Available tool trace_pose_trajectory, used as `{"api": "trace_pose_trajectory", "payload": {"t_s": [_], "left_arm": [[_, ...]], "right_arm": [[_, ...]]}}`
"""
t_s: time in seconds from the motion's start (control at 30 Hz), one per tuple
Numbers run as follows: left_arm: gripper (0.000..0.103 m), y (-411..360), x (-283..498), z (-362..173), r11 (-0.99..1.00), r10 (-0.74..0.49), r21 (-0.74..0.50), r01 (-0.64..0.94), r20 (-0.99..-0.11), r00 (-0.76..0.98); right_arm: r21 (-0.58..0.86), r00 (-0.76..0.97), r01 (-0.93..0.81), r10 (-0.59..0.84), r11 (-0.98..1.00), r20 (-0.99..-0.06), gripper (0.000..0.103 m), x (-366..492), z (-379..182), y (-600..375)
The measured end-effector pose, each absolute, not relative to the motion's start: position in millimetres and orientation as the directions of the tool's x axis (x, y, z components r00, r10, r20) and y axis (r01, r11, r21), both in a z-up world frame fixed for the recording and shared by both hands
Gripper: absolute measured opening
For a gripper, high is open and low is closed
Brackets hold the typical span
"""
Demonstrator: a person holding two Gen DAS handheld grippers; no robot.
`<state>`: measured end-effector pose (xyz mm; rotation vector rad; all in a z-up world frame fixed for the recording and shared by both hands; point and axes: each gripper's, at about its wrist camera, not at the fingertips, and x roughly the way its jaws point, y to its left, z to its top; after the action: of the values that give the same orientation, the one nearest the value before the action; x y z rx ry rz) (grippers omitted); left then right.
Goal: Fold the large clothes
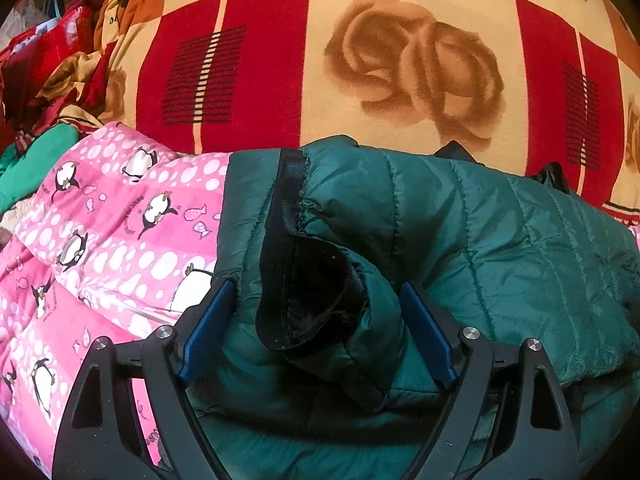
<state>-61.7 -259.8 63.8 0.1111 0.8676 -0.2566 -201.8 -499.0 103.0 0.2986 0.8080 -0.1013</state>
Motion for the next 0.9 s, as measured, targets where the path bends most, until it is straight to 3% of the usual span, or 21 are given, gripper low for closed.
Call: {"api": "trace_pose_trajectory", "payload": {"t_s": [0.2,0.4,0.67,0.73,0.9], "left_arm": [[0.087,-260.6,-62.0,62.7,0.964,-0.177,-0.007,0.265,-0.762,0.623],[0.091,-262.3,-60.7,61.6,0.967,-0.174,-0.010,0.256,-0.761,0.625],[0.091,-240.1,-62.2,84.2,0.968,-0.210,-0.086,0.234,-0.789,0.578],[0.091,-235.3,-68.3,90.9,0.968,-0.207,-0.078,0.238,-0.785,0.585],[0.091,-227.2,-90.4,103.7,0.964,-0.202,-0.051,0.262,-0.779,0.594]], "right_arm": [[0.153,0.643,0.291,-0.075,0.945,-0.762,0.068,-225.5,96.4,-533.4],[0.166,0.610,0.312,-0.063,0.935,-0.790,0.069,-211.4,65.9,-541.8],[0.216,0.677,0.337,-0.076,0.916,-0.732,0.070,-245.6,106.2,-542.6],[0.215,0.685,0.335,-0.081,0.917,-0.724,0.075,-254.8,114.5,-541.0],[0.190,0.654,0.335,-0.083,0.923,-0.752,0.075,-270.7,114.7,-532.7]]}}
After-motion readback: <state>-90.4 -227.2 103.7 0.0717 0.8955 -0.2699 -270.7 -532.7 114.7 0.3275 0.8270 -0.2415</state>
